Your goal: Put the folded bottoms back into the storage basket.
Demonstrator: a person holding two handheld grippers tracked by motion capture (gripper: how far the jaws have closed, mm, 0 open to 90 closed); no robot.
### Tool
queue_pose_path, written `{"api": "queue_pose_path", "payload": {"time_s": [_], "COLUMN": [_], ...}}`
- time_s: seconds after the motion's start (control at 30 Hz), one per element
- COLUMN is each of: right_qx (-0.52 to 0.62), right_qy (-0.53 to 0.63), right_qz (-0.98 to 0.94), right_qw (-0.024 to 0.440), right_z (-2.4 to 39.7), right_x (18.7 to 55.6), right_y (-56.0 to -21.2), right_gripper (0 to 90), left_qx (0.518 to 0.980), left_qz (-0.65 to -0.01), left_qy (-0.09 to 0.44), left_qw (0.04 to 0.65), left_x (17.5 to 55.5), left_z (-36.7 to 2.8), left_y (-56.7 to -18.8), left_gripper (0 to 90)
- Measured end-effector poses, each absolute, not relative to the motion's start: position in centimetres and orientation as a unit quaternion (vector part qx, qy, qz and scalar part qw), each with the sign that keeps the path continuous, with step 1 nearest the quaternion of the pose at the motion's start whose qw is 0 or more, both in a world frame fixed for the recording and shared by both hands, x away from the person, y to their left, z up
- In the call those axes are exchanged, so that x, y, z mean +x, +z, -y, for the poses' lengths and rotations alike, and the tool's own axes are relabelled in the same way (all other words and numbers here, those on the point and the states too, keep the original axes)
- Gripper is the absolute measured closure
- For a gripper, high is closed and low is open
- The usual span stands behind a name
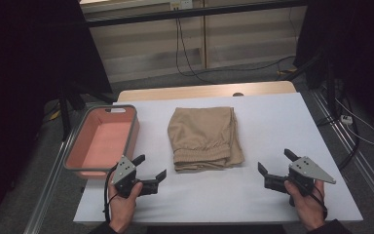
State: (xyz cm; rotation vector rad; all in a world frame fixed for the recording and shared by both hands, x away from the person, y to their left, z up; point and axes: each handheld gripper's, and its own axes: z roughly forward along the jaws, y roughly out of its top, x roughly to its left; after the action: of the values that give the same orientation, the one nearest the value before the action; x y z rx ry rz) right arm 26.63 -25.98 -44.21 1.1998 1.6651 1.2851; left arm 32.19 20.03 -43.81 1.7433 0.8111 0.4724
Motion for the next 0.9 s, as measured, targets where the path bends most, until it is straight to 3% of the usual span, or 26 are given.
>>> {"api": "queue_pose_path", "payload": {"time_s": [0.9], "right_qx": [0.431], "right_qy": [0.510], "right_qz": [-0.678], "right_qw": [0.307], "right_z": [23.8], "right_x": [27.4], "right_y": [-44.3], "right_gripper": [4.5], "left_qx": [0.743], "left_qz": [-0.344], "left_qy": [0.197], "left_qw": [0.539], "left_x": [32.2], "left_z": [-20.2], "left_y": [-44.0], "left_gripper": [4.2]}}
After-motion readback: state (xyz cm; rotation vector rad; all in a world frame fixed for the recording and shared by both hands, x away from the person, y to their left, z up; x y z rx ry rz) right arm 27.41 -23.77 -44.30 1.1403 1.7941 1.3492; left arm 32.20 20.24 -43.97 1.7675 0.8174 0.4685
